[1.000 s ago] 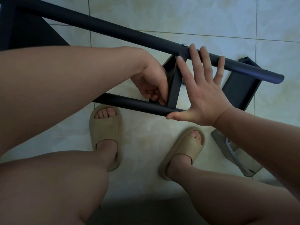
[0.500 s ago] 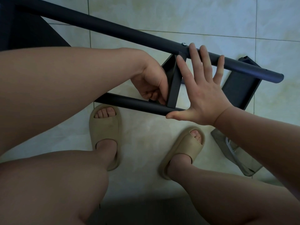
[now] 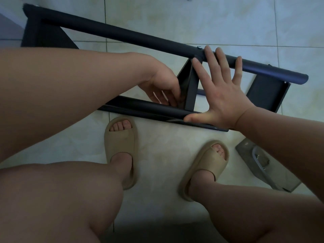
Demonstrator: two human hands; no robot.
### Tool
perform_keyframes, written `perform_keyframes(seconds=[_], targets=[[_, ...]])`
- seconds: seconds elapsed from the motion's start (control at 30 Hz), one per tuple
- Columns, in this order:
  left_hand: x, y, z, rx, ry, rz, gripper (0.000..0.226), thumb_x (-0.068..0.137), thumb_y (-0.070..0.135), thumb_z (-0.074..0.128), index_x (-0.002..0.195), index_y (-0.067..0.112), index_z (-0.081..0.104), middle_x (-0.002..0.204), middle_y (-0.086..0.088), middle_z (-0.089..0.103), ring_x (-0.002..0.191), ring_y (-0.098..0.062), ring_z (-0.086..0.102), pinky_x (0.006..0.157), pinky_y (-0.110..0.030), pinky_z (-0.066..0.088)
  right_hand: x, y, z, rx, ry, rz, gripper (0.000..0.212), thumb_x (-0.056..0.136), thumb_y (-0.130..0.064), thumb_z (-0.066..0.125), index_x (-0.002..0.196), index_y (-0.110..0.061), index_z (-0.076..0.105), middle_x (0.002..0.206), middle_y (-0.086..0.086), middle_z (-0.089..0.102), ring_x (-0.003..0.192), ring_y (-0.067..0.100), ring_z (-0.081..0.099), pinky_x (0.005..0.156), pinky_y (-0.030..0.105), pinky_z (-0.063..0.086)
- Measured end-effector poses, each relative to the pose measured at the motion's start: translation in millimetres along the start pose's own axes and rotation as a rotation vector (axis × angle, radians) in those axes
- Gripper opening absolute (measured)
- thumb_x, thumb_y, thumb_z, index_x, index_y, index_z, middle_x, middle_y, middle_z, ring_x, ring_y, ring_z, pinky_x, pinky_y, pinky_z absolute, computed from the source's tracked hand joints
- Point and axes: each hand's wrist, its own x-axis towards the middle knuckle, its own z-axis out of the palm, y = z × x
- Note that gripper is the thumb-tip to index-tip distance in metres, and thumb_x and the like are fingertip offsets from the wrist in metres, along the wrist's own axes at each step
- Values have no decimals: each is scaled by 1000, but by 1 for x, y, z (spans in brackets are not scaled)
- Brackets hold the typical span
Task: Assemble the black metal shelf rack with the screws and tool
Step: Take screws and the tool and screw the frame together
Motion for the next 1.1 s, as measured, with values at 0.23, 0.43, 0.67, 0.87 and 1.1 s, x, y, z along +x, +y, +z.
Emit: perform_keyframes(seconds=[0.23,0.43,0.67,0.87,1.1], targets=[[-55,-2,3,254,328,-113,24,96,39,61,104,20,73,104,1,73,95,-20,66,80,-34,53,11,-1,-20,-6,-56,33,132,60,-104,21,163,-27,-7,169,7,-19,156,30,-17,120,65,-12],[-103,13,28,468,387,-147,40,102,46,44,88,23,74,75,11,74,88,-14,65,78,-33,44,6,-10,-47,-72,-80,64,108,75,-92,34,161,-28,18,171,0,7,157,21,5,124,58,8],[-111,12,64,893,526,-269,28,95,17,59,123,11,60,110,-6,63,101,-25,63,83,-34,51,-13,-17,-71,289,-247,247,81,90,-68,58,157,-31,33,160,1,39,146,24,36,115,42,33],[-119,25,70,784,704,-277,31,94,8,52,124,13,58,117,-9,58,102,-29,58,97,-45,48,-41,-9,-84,355,-335,355,73,95,-61,57,156,-30,33,155,2,46,138,25,46,112,39,37],[-125,35,76,590,931,-256,47,84,-10,43,118,21,53,122,-10,51,123,-33,42,105,-80,16,-51,-13,-90,226,-259,365,79,96,-65,49,161,-31,19,169,-4,17,155,24,12,122,58,18]])
